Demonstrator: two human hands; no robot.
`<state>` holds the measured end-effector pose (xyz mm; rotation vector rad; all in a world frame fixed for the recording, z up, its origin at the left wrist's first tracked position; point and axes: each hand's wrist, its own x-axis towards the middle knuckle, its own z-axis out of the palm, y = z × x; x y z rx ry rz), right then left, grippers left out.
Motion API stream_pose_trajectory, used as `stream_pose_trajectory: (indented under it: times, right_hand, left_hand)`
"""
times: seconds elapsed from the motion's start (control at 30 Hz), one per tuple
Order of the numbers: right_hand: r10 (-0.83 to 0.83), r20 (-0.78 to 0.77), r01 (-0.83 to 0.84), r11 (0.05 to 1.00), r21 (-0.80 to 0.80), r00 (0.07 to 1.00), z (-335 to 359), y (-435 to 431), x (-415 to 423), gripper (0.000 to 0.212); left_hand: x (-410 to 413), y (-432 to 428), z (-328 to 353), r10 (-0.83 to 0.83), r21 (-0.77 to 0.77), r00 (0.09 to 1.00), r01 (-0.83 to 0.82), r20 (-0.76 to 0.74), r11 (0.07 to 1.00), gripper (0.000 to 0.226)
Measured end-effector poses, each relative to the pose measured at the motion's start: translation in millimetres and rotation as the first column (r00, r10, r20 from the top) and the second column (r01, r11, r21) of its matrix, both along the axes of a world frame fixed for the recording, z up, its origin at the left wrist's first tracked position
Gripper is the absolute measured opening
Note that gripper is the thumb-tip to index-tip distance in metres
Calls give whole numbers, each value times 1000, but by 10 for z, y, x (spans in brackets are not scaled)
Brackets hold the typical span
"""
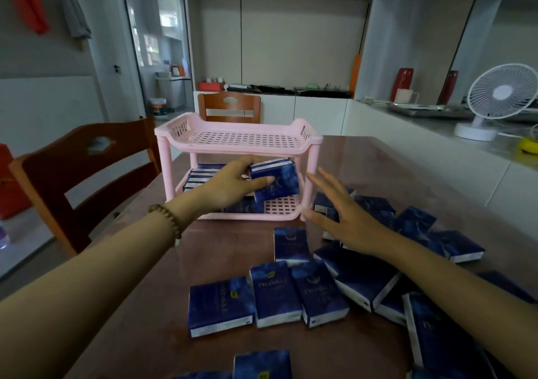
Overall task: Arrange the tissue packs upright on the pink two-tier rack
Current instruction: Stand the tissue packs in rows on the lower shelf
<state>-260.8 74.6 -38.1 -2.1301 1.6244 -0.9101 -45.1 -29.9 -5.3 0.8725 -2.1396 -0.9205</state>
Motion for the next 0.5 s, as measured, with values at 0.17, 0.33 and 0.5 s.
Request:
stream_pose_trajectory:
  times: [0.17, 0.33, 0.5]
  right_hand:
    - [20, 13, -20, 1000, -7, 1000, -62, -17, -1, 72]
    - [12, -31, -12, 1000, 22, 999, -86, -14, 3, 78]
    - [16, -117, -11, 999, 36, 993, -93, -15, 18, 78]
  left_hand:
    - [-167, -156, 9, -39, 8, 999, 38, 14, 999, 35]
    - [-269, -294, 31, 8, -17, 996, -7, 85, 1000, 46]
    - [-301, -434, 65, 54, 11, 981, -57, 186, 998, 49]
